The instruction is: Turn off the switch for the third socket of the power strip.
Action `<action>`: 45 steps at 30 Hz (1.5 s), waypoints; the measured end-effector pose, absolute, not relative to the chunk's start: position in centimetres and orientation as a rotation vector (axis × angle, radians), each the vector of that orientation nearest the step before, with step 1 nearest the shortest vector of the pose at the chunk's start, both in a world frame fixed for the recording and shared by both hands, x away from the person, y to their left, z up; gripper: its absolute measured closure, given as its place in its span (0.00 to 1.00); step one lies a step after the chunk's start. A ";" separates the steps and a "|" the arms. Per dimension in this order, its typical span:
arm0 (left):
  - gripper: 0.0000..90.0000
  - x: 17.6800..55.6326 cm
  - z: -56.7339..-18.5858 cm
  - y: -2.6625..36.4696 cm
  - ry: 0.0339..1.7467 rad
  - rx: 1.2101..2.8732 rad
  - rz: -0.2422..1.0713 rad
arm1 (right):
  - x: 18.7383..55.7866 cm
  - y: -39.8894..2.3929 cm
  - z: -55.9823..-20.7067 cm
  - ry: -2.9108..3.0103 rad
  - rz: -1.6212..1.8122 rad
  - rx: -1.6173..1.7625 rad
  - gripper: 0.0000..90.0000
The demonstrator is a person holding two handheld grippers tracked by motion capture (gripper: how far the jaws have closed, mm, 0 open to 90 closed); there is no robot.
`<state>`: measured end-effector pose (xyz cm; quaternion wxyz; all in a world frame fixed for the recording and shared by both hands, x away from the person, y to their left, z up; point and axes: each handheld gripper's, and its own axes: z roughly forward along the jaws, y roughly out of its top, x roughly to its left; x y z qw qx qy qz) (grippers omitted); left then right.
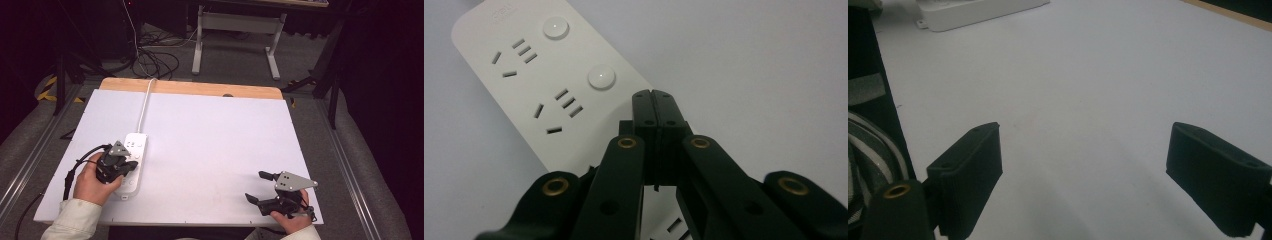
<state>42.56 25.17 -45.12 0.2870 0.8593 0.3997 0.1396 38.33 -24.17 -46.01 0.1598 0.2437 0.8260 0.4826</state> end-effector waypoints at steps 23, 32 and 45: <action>1.00 41.8 -43.8 25.7 1.057 2.217 0.391 | 38.3 -24.2 -46.0 2.356 1.380 0.692 0.16; 1.00 41.5 -43.5 25.9 1.046 2.206 0.385 | 38.3 -24.2 -46.0 2.357 1.376 0.694 0.16; 0.71 41.1 -42.7 26.7 0.966 2.067 0.432 | 38.3 -24.2 -46.0 2.358 1.373 0.696 0.16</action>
